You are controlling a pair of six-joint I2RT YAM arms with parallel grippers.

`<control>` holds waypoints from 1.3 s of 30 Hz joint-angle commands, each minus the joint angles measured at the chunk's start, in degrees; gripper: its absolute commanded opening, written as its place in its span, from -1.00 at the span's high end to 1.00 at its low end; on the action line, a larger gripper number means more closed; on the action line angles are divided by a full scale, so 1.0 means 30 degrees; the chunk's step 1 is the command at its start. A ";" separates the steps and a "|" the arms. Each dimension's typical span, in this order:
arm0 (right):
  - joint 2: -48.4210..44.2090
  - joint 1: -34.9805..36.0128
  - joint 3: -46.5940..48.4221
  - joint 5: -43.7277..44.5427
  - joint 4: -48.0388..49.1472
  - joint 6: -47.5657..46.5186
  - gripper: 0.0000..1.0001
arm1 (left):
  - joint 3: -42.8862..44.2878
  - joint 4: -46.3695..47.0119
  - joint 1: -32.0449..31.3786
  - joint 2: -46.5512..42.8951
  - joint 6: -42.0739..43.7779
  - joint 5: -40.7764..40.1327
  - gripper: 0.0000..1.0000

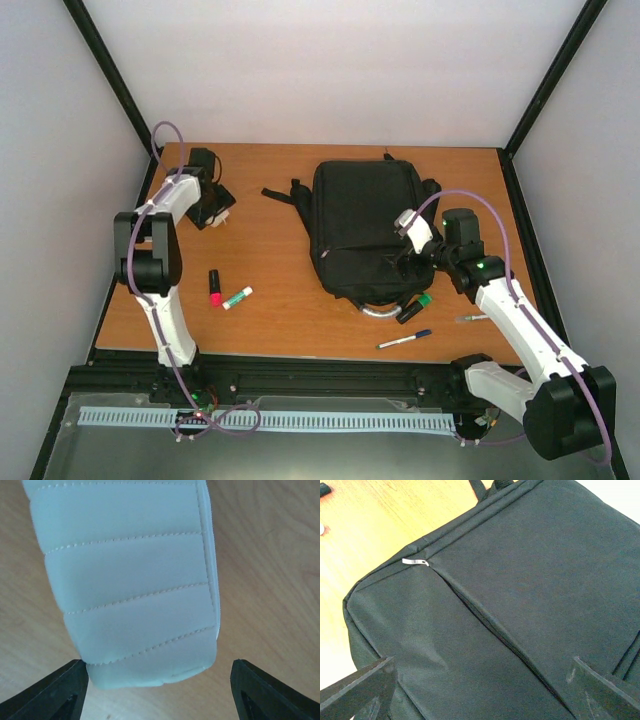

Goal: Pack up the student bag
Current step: Pick up the stationery from the center of the board.

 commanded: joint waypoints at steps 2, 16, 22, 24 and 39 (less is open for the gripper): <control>0.0273 -0.0115 -0.0036 -0.0347 -0.0031 -0.0286 -0.89 | 0.2714 -0.1120 0.0135 0.1738 0.0027 -0.0389 -0.63; 0.0792 -0.0114 0.0065 -0.0697 -0.0351 -0.0508 -0.89 | 0.6479 -0.3685 0.0149 0.5131 0.0832 -0.2026 -0.75; 0.0863 -0.0133 0.0087 -0.0695 -0.0379 -0.0541 -0.89 | 0.6110 -0.2964 0.0129 0.4838 0.0986 -0.1485 -0.55; 0.0835 -0.0130 0.0095 -0.0706 -0.0372 -0.0551 -0.89 | 0.5450 -0.2398 0.0146 0.4241 0.1141 -0.0890 -0.38; 0.0863 -0.0126 0.0280 -0.0065 -0.0162 0.0121 -0.89 | -0.1364 0.2577 -0.0878 -0.3131 0.1778 0.7133 -0.02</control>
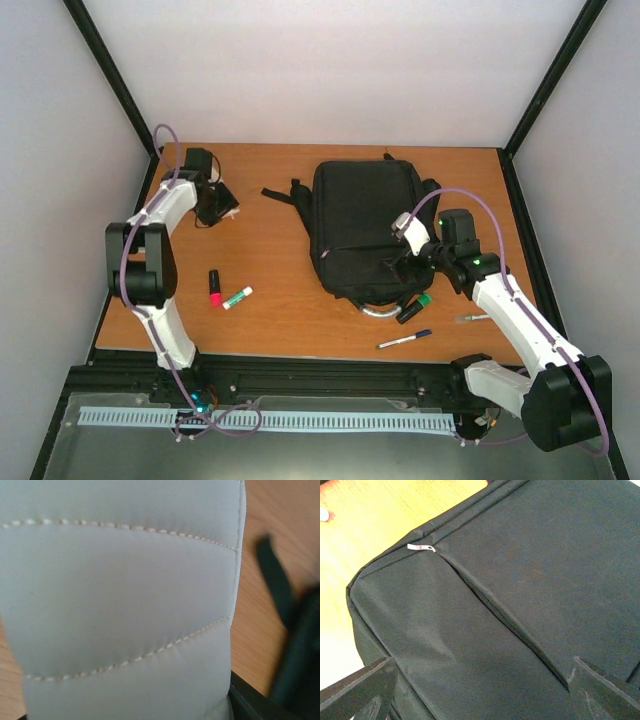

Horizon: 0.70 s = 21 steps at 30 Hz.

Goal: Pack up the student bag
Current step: Pick up the stationery from the center of the board.

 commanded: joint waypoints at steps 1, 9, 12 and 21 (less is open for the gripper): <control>-0.0026 -0.0529 0.0419 0.0727 0.0413 0.1062 -0.89 | -0.1828 0.2929 -0.1099 -0.3210 0.0588 0.4761 -0.02; -0.0178 -0.1766 0.4323 0.1557 -0.1410 0.3714 -0.94 | -0.4080 0.7246 -0.4705 -0.8074 0.1251 0.9880 -0.02; 0.0434 -0.1806 0.6463 -0.0297 -0.3186 0.5282 -0.94 | -0.4941 0.8575 -0.6082 -0.9431 0.1814 1.1106 -0.03; 0.2263 -0.1795 0.8706 -0.6946 -0.2945 1.0420 -0.94 | -0.8940 1.4686 -0.9412 -1.1696 0.0218 1.1231 -0.09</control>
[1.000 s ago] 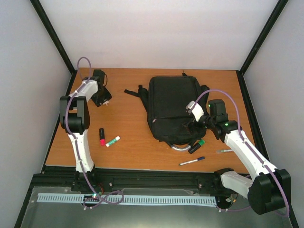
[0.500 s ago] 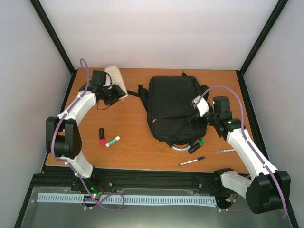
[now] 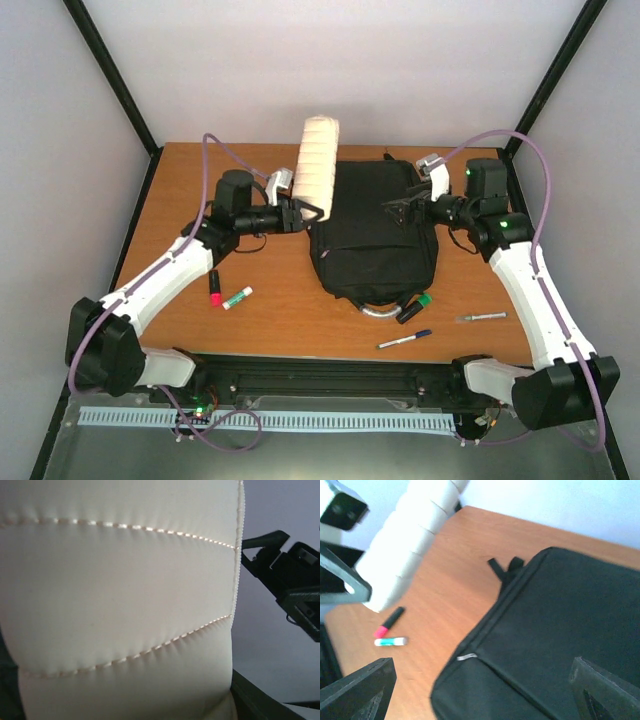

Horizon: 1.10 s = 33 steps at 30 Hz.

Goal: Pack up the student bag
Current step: Pick up the stationery from the center of the board.

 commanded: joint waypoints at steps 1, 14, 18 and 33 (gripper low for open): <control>0.0883 -0.0103 0.0443 -0.3536 0.0137 0.3482 -0.94 | -0.1067 0.3875 -0.1409 -0.0363 -0.0841 -0.0106 -0.10; 0.3713 0.1396 0.2543 -0.5043 0.2737 0.6701 -0.91 | 0.0274 0.5718 -0.5036 0.1594 -0.1766 -0.2731 -0.12; 0.4398 0.2392 0.3304 -0.3982 0.2333 0.6730 -0.75 | 0.1186 0.4850 -0.5980 0.2097 -0.1221 -0.3714 -0.16; 0.3398 0.1990 0.1463 -0.1944 0.2484 0.4914 0.28 | 0.1768 0.2295 -0.6268 0.3165 0.0661 -0.4359 -0.69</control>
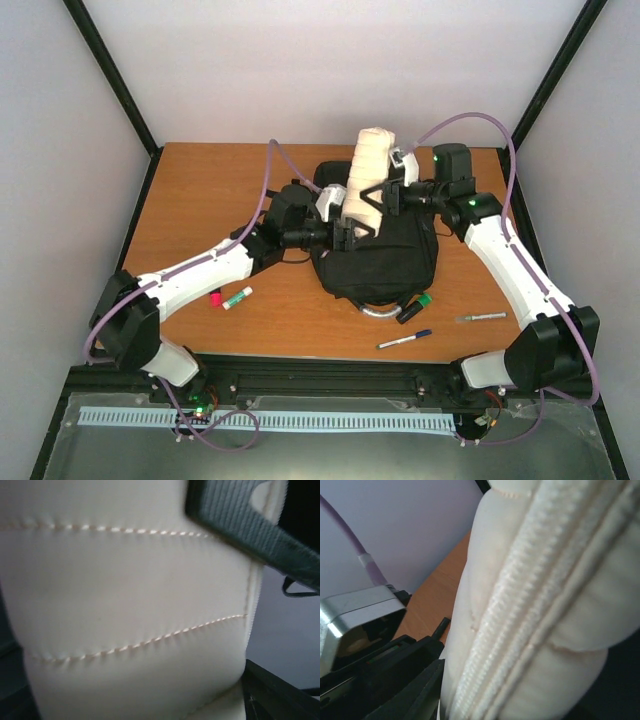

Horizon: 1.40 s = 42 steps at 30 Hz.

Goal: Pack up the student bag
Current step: Pick up the stationery from the center of the board.

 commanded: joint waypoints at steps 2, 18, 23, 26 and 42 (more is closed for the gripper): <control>-0.0830 -0.0648 -0.0424 0.0258 0.0326 -0.0816 0.32 | 0.0982 -0.2214 -0.0177 0.0102 0.1932 -0.0743 -0.77; -0.6423 -0.5440 -0.3003 0.2992 -0.8219 -1.1309 0.33 | 0.1363 -1.0575 -0.2554 -0.0390 1.2304 -0.5312 -0.45; -0.7939 -0.5478 -0.3128 0.5464 -1.0199 -1.3618 0.30 | 0.3730 -1.3494 -0.4336 0.1549 1.4494 -0.5989 -0.39; -0.8734 -0.5479 -0.3249 0.6638 -1.0853 -1.4575 0.30 | 0.4608 -1.4506 -0.4583 0.2742 1.5444 -0.6317 -0.40; -0.9976 -0.5457 -0.3916 0.6973 -1.1876 -1.5164 0.31 | 0.5390 -1.3717 -0.4685 0.6608 1.6025 -0.8897 -0.22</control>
